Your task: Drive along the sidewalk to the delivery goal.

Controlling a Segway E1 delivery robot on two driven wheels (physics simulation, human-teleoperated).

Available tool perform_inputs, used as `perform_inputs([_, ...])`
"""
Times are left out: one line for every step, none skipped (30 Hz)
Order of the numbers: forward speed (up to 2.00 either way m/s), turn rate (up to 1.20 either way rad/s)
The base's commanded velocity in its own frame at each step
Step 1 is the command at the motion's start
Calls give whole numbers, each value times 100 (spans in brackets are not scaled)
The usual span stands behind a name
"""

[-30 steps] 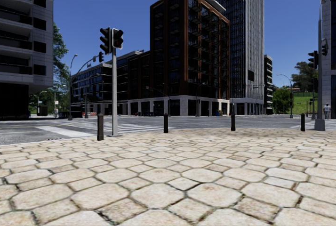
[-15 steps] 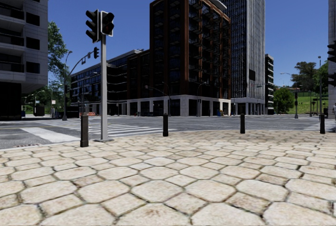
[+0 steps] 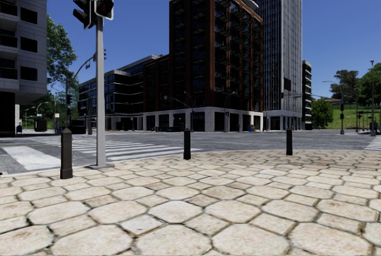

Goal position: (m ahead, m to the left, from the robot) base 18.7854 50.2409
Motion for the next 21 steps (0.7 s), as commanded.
perform_inputs([200, 0])
perform_inputs([200, 0])
perform_inputs([200, 0])
perform_inputs([200, 0])
perform_inputs([200, 0])
perform_inputs([200, 0])
perform_inputs([200, 0])
perform_inputs([200, 0])
perform_inputs([200, 0])
perform_inputs([200, 0])
perform_inputs([200, 0])
perform_inputs([200, 0])
perform_inputs([200, 0])
perform_inputs([200, 3])
perform_inputs([200, 3])
perform_inputs([200, 11])
perform_inputs([200, 18])
perform_inputs([200, 25])
perform_inputs([200, 25])
perform_inputs([200, 29])
perform_inputs([200, 31])
